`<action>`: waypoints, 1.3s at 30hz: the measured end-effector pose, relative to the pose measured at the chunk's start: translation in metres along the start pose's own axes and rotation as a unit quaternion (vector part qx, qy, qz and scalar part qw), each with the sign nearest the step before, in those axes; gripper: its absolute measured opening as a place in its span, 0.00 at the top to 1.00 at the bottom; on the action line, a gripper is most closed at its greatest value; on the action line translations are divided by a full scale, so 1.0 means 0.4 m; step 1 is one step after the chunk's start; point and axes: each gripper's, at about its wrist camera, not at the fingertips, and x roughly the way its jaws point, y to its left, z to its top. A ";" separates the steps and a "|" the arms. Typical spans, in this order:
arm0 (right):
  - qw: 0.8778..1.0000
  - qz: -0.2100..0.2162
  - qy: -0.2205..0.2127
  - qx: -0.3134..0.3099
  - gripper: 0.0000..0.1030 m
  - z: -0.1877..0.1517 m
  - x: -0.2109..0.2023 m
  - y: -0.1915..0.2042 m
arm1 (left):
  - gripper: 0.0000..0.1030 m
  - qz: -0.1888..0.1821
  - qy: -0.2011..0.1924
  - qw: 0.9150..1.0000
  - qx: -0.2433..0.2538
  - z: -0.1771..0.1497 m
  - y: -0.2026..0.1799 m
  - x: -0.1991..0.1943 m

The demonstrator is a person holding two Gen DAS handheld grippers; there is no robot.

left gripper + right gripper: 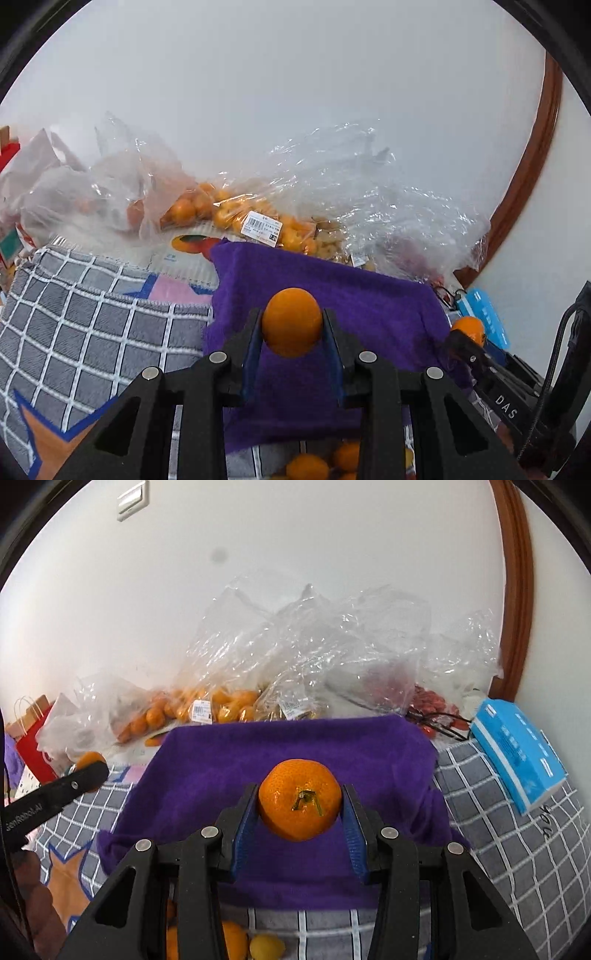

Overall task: Organize fruits
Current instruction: 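Lift the orange with the left tool while the right tool carries the tangerine over the purple towel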

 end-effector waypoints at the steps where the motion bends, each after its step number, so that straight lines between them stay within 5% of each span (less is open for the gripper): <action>1: 1.000 -0.003 -0.005 -0.002 0.57 0.005 0.006 0.003 | 0.71 0.003 -0.003 1.000 0.001 -0.005 0.005 0.008; 39: 0.999 -0.028 0.022 0.029 0.57 -0.055 0.116 -0.101 | 0.71 -0.003 0.026 1.000 -0.001 -0.083 0.033 0.099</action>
